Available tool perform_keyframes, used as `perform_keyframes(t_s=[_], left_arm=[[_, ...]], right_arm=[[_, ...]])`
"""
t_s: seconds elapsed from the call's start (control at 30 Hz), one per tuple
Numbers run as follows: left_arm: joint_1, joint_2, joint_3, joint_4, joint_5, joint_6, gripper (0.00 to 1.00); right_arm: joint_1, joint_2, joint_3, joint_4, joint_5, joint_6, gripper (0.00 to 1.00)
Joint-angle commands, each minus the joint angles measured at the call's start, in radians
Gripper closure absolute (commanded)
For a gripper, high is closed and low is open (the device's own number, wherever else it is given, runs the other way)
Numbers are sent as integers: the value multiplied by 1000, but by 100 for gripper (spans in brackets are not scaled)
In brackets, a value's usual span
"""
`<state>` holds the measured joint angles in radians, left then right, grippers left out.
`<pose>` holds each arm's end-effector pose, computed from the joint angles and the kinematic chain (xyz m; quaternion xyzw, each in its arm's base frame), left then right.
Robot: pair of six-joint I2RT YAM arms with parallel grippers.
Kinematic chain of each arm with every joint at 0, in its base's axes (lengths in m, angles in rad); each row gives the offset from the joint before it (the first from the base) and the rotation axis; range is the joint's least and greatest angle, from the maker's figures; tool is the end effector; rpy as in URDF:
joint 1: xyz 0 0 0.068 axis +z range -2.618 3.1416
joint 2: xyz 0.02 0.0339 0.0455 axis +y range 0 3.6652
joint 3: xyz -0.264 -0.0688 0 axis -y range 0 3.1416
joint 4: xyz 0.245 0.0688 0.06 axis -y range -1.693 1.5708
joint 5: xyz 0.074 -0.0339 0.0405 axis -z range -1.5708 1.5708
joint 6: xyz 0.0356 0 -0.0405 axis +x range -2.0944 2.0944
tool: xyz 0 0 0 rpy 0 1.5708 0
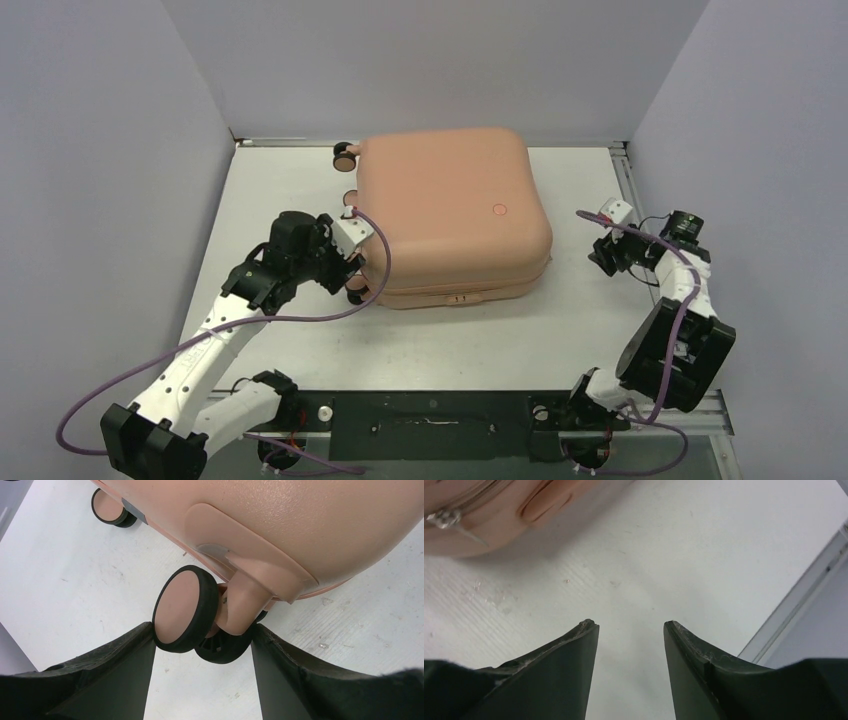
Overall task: Pack the luggage
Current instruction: Zip the luggage at the center of the board.
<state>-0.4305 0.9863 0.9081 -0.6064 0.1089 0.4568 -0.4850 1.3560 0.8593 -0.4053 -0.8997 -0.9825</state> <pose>0.1874 -0.0903 0.3052 0.4083 0.8047 -0.0435 0.4287 0.2495 -0.1000 0.2320 -0.3477 0.7893 0.1071 0.4946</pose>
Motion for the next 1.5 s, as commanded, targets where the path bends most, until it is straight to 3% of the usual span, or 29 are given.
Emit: perform_keyframes(t_s=[0.0,0.1,0.3,0.43,0.57,0.67,0.8,0.9,1.07,1.33,1.37,1.47], left_arm=[[11,29,-10,-23,1,-10,100],[10,27,-11,-25,5,-16,100],[10,16,-21,-30,-29,-7,100],[12,35,-25,-30,-112,10,100],[21,60,-20,-17,-179,17,100],[45,75,-10,17,-214,19,100],[137,101,15,41,-179,43,100],[211,115,31,56,-142,75,100],[293,135,56,63,-79,115,100],[372,108,89,54,37,127,100],[374,92,94,46,61,127,99],[374,41,110,5,169,135,65]], right_arm=[[-30,128,143,-650,-230,-711,47],[-30,247,186,-940,-315,-1050,43],[6,324,203,-998,-473,-1101,39],[10,357,251,-998,-517,-1013,43],[17,393,315,-970,-442,-810,45],[44,391,326,-812,-297,-474,44],[56,255,209,-527,-135,-233,38],[57,144,114,-420,-102,-228,33],[58,40,46,-395,-213,-289,23],[160,-58,-14,-296,-265,-200,23],[162,-61,-15,-316,-274,-218,23],[164,-42,-15,-341,-307,-252,23]])
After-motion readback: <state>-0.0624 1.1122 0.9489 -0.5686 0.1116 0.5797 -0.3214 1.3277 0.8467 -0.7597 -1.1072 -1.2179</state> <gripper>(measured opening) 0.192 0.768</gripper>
